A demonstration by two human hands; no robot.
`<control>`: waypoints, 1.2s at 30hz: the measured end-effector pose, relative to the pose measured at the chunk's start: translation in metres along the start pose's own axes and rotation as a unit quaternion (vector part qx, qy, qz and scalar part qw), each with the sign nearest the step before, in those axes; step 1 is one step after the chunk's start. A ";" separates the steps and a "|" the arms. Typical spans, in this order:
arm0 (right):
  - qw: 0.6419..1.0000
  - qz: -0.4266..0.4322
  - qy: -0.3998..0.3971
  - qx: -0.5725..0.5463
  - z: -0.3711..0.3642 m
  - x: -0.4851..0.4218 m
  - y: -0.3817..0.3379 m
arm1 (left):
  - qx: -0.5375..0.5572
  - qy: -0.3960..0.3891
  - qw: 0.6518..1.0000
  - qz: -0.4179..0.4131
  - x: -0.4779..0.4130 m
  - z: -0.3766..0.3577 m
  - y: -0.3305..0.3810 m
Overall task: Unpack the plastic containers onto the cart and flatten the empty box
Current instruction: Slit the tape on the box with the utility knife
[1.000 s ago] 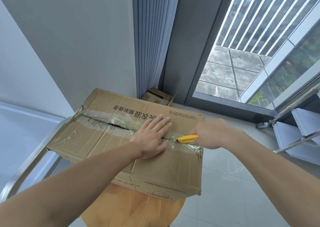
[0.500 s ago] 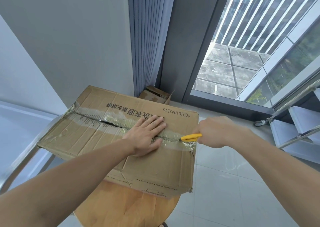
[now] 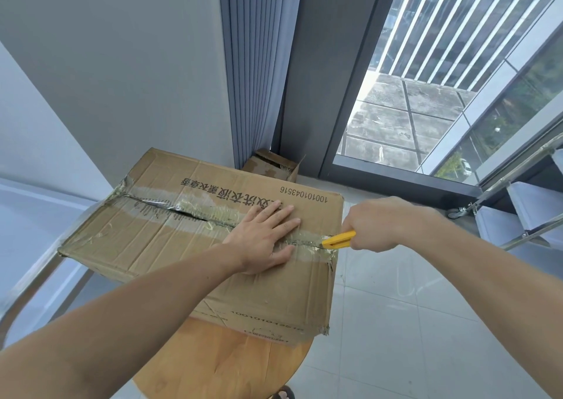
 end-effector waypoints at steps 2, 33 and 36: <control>1.000 -0.004 0.000 -0.016 -0.004 0.001 0.002 | -0.001 0.002 1.000 -0.001 0.000 -0.001 0.000; 0.788 -0.221 0.025 -0.575 -0.072 0.056 -0.010 | 0.130 -0.009 0.990 -0.050 -0.029 0.030 0.037; 0.775 -0.243 0.030 -0.583 -0.072 0.051 -0.018 | 0.157 -0.026 0.986 -0.049 -0.031 0.029 0.033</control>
Point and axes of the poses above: each hand's wrist, its own x-axis away from the middle knuckle, its own z-axis out of the back of the hand, y = z × x, the point moved 6 cm from there along -x, towards the middle knuckle
